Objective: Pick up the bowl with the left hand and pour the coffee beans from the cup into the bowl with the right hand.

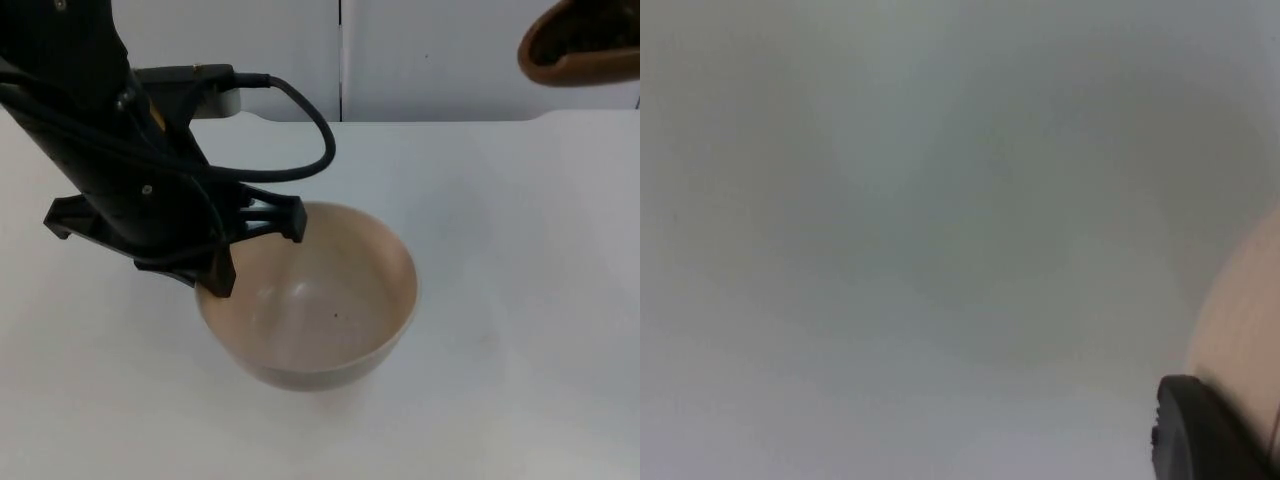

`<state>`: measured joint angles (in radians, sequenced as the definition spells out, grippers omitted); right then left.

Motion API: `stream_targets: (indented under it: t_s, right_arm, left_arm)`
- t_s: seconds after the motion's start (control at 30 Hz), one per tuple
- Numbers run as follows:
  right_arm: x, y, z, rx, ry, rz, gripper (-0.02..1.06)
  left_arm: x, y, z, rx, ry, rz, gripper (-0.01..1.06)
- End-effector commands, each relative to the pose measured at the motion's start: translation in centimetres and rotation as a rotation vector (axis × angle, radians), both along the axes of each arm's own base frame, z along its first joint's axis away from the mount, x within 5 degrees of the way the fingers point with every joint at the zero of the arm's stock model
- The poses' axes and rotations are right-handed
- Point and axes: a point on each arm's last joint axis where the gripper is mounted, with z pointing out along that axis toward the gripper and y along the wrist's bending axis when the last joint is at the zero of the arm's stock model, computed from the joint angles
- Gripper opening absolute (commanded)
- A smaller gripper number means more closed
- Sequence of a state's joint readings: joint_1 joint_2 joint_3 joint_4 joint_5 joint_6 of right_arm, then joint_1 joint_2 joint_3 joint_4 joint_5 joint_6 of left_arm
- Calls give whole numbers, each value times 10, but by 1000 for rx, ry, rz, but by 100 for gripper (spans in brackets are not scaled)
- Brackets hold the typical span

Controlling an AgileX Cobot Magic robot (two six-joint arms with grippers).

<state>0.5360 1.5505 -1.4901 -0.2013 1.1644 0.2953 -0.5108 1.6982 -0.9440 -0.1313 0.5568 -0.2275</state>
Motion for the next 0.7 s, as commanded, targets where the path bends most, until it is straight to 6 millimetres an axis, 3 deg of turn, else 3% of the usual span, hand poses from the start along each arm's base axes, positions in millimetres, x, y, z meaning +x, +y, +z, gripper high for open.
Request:
stream_targets:
  t_s: [0.0, 0.4, 0.67]
  right_arm:
    - [-2, -2, 4, 1, 0, 3, 0]
    - [-6, 8, 1, 28, 35, 34, 0]
    - [-6, 48, -23, -10, 94, 116, 0]
  left_arm:
    - [2, -2, 5, -24, -17, 18, 0]
    - [2, -2, 5, -27, -15, 21, 0]
    - [2, -2, 5, -27, -15, 21, 0]
